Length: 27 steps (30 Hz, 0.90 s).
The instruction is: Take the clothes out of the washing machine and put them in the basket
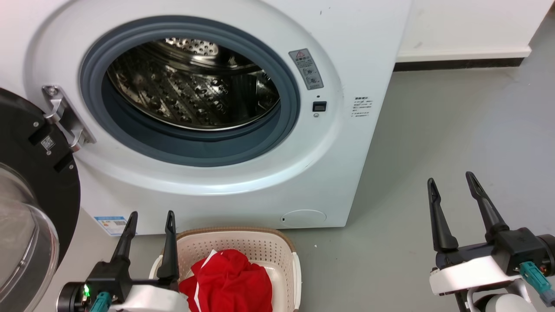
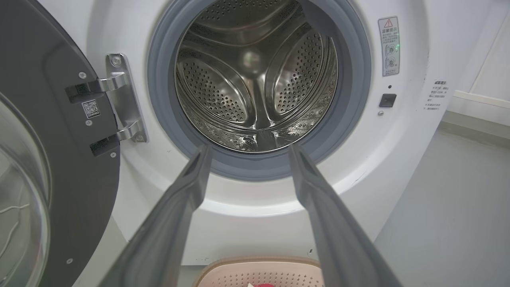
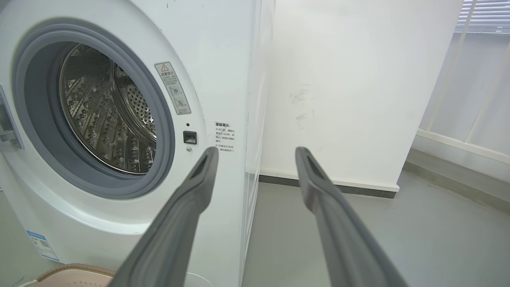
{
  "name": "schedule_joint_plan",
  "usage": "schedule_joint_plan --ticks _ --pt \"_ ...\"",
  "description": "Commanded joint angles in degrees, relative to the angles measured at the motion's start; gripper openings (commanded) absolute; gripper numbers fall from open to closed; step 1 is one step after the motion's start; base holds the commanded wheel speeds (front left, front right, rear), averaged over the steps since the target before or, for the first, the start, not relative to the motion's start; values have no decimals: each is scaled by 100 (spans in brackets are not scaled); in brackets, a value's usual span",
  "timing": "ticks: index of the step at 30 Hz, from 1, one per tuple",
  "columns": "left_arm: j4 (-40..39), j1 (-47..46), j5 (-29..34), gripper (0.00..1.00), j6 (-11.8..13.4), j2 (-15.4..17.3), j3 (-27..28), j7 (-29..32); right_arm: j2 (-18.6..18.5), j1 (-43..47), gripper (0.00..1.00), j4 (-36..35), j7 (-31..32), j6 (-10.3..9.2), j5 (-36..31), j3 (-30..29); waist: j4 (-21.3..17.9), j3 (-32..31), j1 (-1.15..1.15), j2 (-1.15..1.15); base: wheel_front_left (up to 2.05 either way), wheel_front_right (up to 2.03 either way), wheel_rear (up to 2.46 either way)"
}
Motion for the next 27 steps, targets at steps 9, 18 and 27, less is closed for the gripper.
schedule_joint_plan --ticks 9,18,27 --pt "-219 360 236 100 166 -60 -22 -15 7 253 100 -12 -13 -6 84 -42 -72 -203 1 0 0 0 0" --pt "-229 384 271 100 245 -78 -51 -15 7 230 100 0 -13 -6 89 -39 -74 -229 1 0 0 0 0" --pt "-238 358 278 100 220 -85 0 -15 7 238 100 9 -13 -6 99 -19 -76 -220 1 0 0 0 0"
